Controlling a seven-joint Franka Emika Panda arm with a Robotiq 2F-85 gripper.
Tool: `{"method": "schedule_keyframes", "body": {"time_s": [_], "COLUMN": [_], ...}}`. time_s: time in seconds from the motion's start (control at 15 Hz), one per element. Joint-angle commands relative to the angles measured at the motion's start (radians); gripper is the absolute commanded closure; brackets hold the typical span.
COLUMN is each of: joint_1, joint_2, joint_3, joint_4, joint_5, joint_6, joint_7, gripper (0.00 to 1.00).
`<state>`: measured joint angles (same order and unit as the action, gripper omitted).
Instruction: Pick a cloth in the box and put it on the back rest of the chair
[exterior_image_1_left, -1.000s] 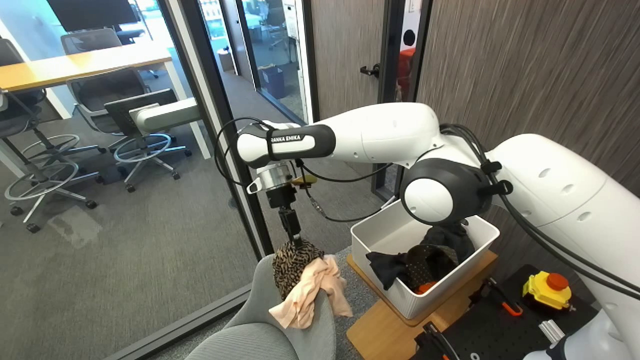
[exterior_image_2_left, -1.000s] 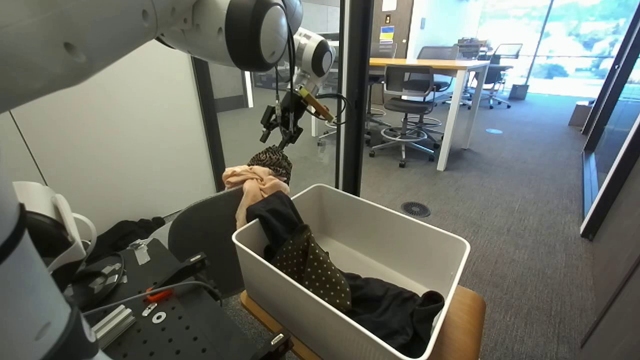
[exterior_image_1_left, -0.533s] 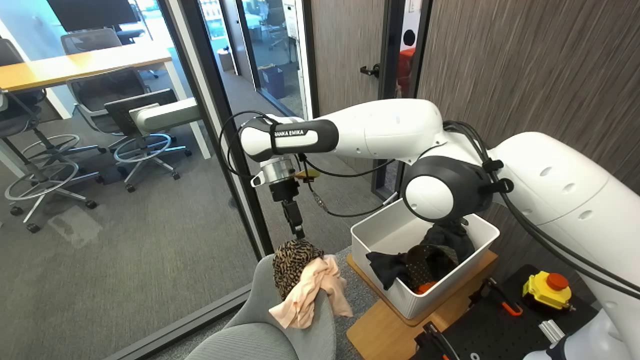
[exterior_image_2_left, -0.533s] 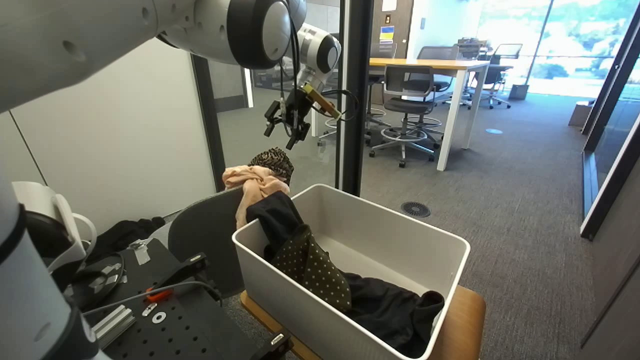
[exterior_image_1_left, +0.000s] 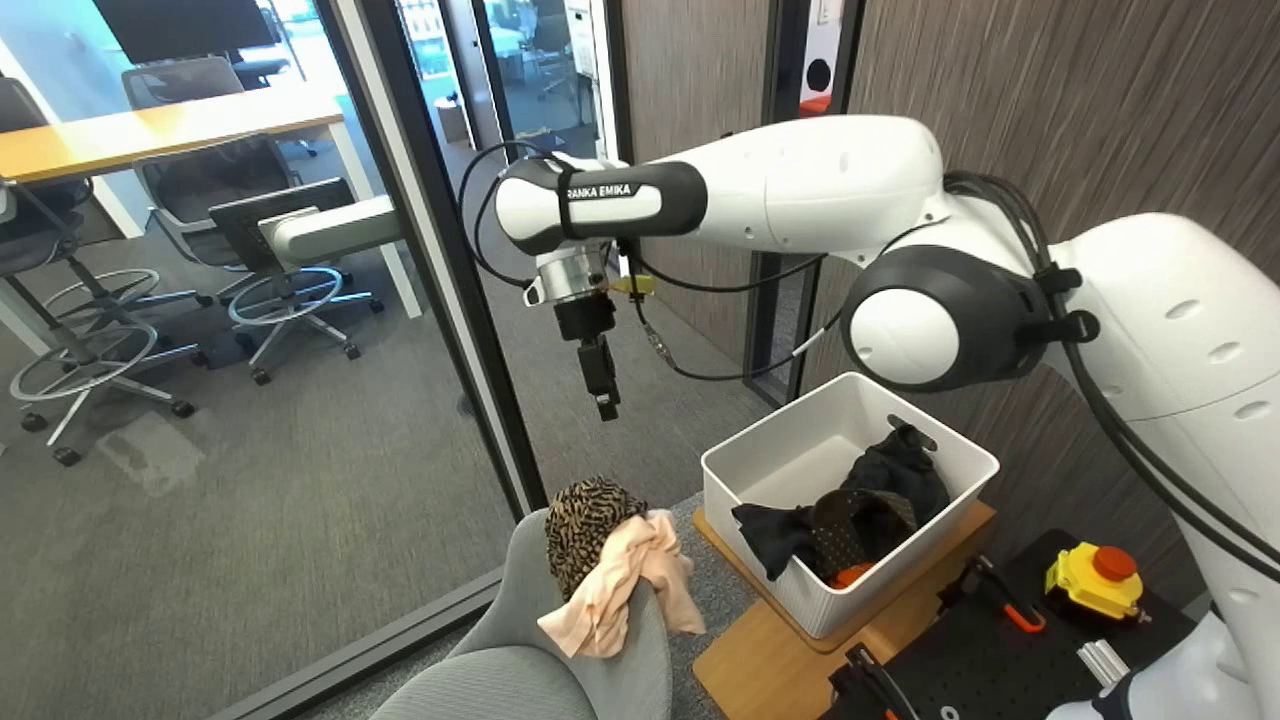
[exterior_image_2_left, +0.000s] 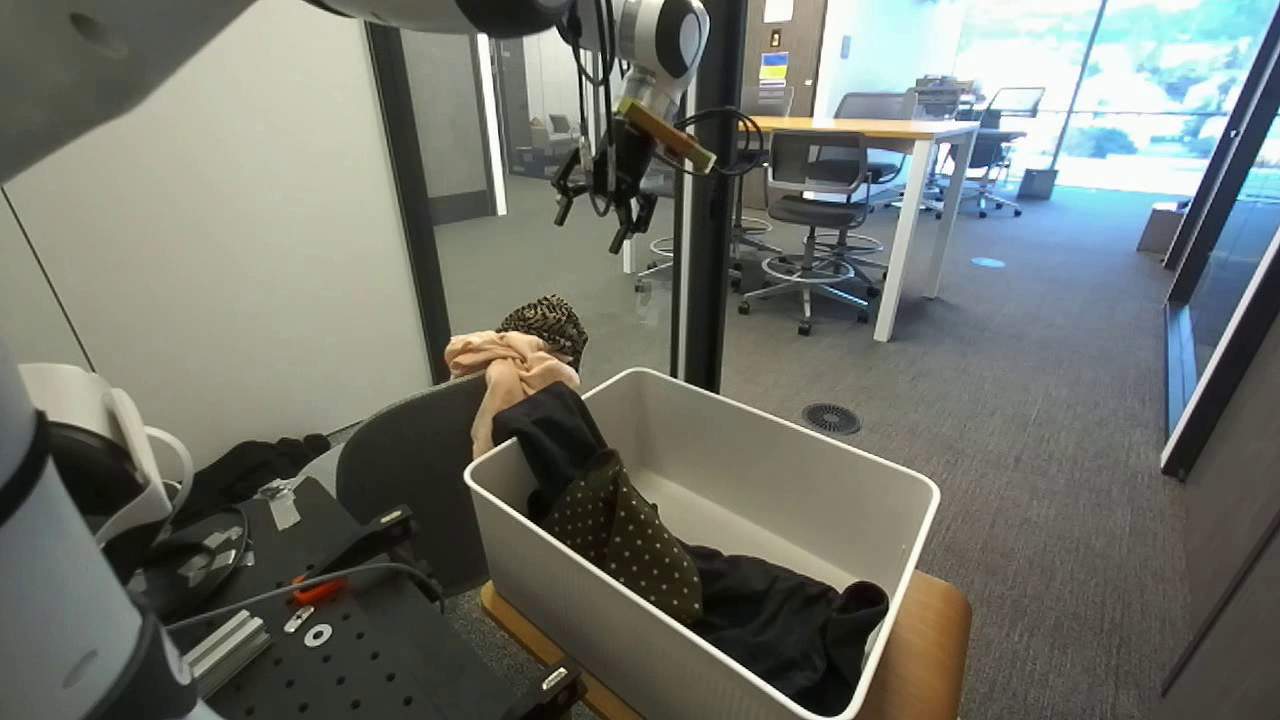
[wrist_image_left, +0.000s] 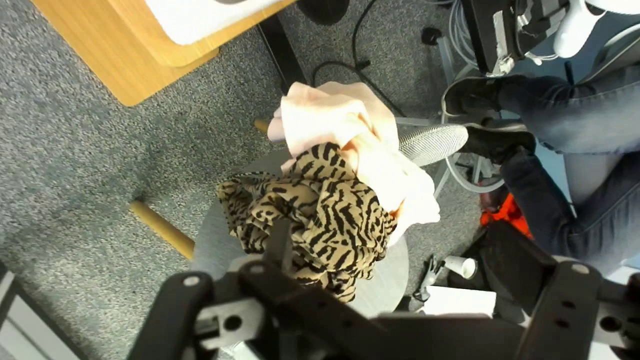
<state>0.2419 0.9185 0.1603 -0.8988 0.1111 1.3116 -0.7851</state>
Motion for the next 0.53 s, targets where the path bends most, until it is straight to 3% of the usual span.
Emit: {"method": "schedule_keyframes", "body": {"time_s": [0.0,0.47], "joint_1": [-0.008,-0.022], "joint_2": [-0.214,-0.498], "joint_3": [-0.037,-0.070], "joint_4": [-0.238,-0.534], "joint_5": [0.007,0.036], "joint_6": [0.095,0.231], "joint_7": [0.134,0.303], "gripper": [0.00,0.00]}}
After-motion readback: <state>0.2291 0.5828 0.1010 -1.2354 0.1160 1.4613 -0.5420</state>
